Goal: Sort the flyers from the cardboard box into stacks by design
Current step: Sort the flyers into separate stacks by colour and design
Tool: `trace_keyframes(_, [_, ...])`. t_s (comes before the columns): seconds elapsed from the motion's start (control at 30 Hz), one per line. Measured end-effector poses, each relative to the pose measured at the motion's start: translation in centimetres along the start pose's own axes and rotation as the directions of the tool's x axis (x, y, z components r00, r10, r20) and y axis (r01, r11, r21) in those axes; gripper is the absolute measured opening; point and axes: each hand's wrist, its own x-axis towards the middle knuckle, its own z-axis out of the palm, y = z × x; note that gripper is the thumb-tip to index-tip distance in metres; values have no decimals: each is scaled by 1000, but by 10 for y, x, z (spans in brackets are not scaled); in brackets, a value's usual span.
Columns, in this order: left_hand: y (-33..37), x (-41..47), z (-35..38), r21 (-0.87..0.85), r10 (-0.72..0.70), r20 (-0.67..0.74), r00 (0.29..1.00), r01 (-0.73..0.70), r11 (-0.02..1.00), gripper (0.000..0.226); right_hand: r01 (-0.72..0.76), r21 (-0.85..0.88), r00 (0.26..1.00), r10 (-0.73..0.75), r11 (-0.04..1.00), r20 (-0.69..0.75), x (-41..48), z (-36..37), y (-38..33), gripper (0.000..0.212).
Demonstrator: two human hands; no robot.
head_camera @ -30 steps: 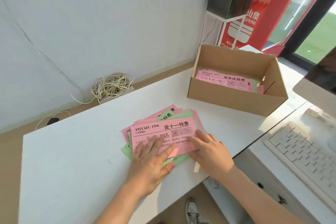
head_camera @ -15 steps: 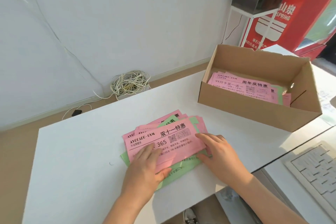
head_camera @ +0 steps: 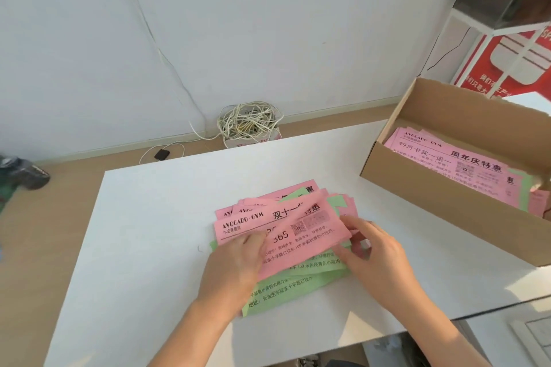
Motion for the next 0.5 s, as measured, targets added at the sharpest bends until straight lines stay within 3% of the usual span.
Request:
trace_keyframes(0.1, [-4, 4, -4, -135, -177, -104, 979, 162, 977, 10, 36, -100, 999, -37, 994, 0, 4, -2, 2, 42])
trace_keyframes(0.13, [-5, 5, -7, -220, -236, -99, 967, 210, 953, 12, 60, -158, 998, -59, 986, 10, 5, -2, 3, 40])
trace_keyframes(0.2, [-6, 3, -9, -341, -245, -97, 965, 199, 919, 38, 105, -211, 994, -95, 972, 59, 6, -2, 4, 42])
trace_keyframes(0.27, [-7, 1, -9, -247, -88, -125, 988, 55, 967, 48, 176, -270, 980, -144, 947, 135, 7, -1, 5, 48])
trace_keyframes(0.37, [-3, -2, -4, 9, 192, -31, 981, -191, 981, 31, 234, -337, 964, -172, 912, 202, 11, -5, 1, 43])
trace_keyframes(0.5, [-5, 4, 3, 170, 308, 51, 950, -312, 935, 53, 268, -298, 961, -230, 916, 156, 16, -9, 4, 22])
